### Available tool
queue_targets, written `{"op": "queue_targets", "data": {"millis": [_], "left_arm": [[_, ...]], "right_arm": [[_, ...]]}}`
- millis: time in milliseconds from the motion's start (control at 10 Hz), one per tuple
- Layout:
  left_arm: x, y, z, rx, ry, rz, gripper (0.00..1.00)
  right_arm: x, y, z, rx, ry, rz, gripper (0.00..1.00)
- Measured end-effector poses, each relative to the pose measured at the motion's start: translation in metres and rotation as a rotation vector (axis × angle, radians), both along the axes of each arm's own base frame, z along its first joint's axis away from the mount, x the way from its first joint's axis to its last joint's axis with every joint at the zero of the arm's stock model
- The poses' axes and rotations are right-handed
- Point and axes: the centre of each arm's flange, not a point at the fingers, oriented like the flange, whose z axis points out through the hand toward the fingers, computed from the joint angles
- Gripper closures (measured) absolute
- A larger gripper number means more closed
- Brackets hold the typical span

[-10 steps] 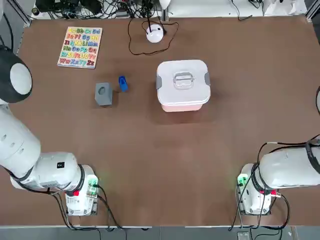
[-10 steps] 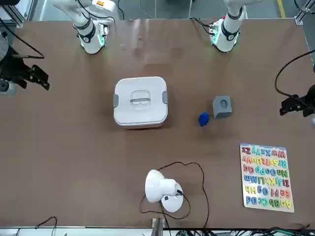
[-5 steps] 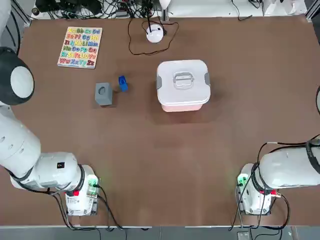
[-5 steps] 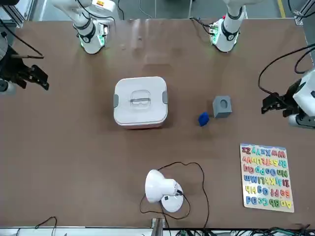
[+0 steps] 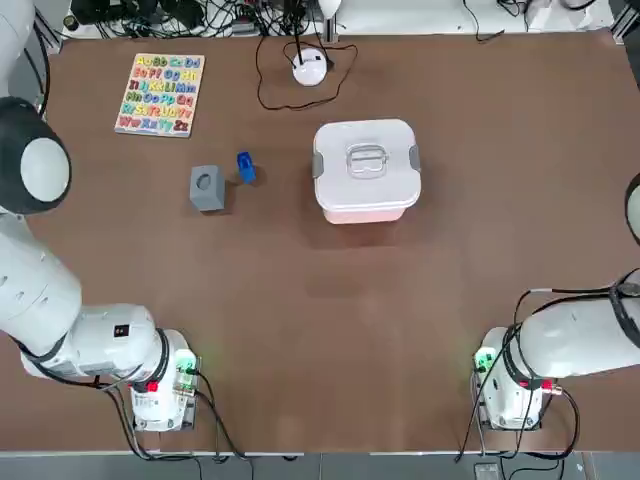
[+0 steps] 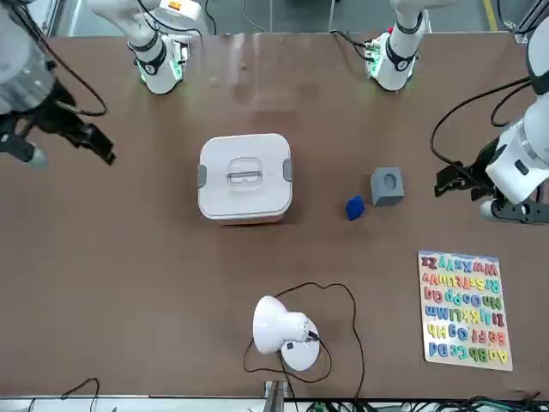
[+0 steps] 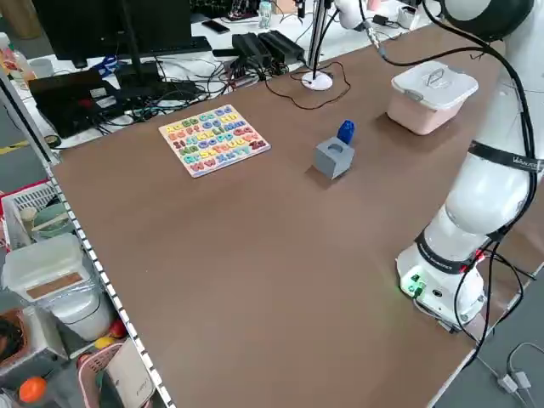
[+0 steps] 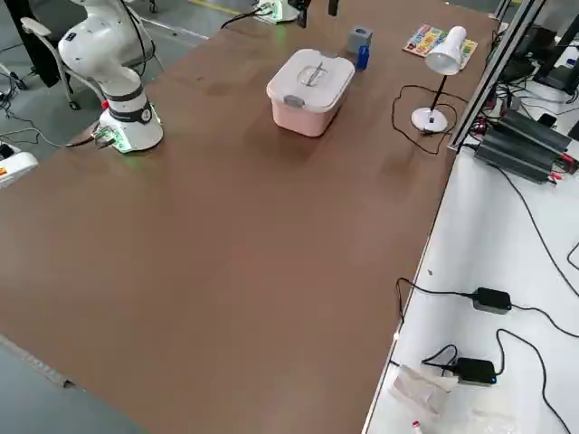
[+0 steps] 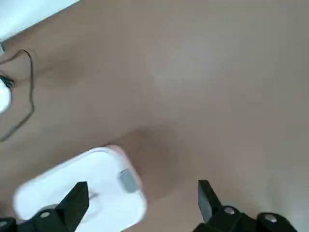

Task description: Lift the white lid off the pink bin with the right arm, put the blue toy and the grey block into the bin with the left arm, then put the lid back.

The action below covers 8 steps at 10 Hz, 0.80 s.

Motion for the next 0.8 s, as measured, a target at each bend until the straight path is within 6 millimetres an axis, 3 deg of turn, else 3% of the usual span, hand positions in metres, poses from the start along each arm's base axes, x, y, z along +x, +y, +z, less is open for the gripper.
{"op": "queue_targets", "data": {"millis": [200, 400, 600, 800], "left_arm": [[-0.001, -0.008, -0.012, 0.004, 0.021, 0.041, 0.00], [0.001, -0.009, -0.038, 0.008, 0.038, 0.059, 0.00], [0.001, -0.011, -0.063, 0.012, 0.039, 0.125, 0.00], [-0.002, -0.013, -0.088, 0.018, 0.053, 0.160, 0.00]], "right_arm": [[0.003, 0.058, -0.031, 0.068, 0.026, -0.243, 0.00], [0.000, 0.115, -0.081, 0.073, 0.063, -0.431, 0.00], [-0.008, 0.170, -0.126, 0.063, 0.098, -0.540, 0.00], [-0.019, 0.211, -0.166, 0.053, 0.116, -0.567, 0.00]]}}
